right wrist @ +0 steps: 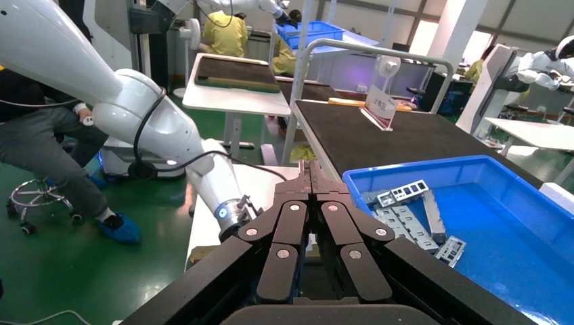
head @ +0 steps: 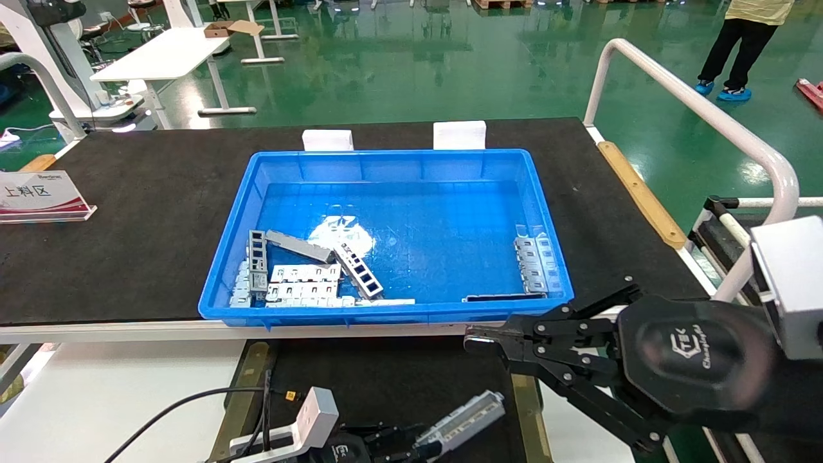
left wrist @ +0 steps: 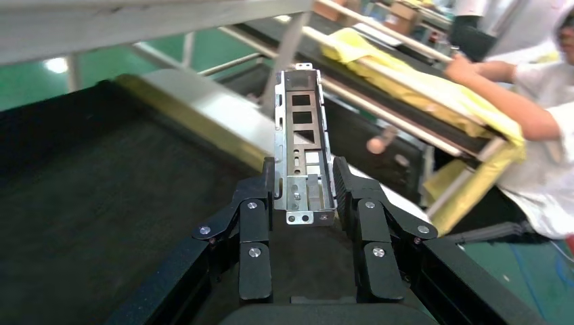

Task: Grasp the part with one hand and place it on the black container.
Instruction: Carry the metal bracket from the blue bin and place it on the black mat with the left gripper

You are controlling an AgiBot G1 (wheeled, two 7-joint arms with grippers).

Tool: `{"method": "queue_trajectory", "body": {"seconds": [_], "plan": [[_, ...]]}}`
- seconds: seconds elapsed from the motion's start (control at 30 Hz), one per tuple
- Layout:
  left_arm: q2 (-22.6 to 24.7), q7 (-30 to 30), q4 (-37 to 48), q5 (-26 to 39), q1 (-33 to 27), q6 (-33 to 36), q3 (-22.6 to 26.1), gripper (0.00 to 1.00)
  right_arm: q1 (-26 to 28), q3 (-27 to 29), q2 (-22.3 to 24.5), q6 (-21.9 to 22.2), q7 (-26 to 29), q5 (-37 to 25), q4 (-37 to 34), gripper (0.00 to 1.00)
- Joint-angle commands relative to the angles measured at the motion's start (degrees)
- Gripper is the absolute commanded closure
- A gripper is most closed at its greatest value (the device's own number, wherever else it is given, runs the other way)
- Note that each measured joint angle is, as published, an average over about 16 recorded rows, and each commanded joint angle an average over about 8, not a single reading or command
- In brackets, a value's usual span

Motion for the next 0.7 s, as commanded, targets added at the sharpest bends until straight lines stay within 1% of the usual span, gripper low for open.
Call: {"method": "queue_trajectory", "body": {"seconds": [0.03,0.47,0.7], "plan": [[0.11,0.25,0.68,-0.44,0.72,-1.13,-0.3,1.0,0.0,0.0,0.0,0.0,0.0,0.0,0.0,1.0],[2.06,0.04,2.74,-4.58,4.14,-7.98,-3.17,1.0,0.0,-0.02,0.01,0.01,-0.01,0.01,0.0,1.0],[3.43,-1.08,3.64,-8.26,6.2,-11.3,-5.74,1.0,0.01,-0.03,0.01,0.01,-0.01,0.02,0.0,1.0]]}}
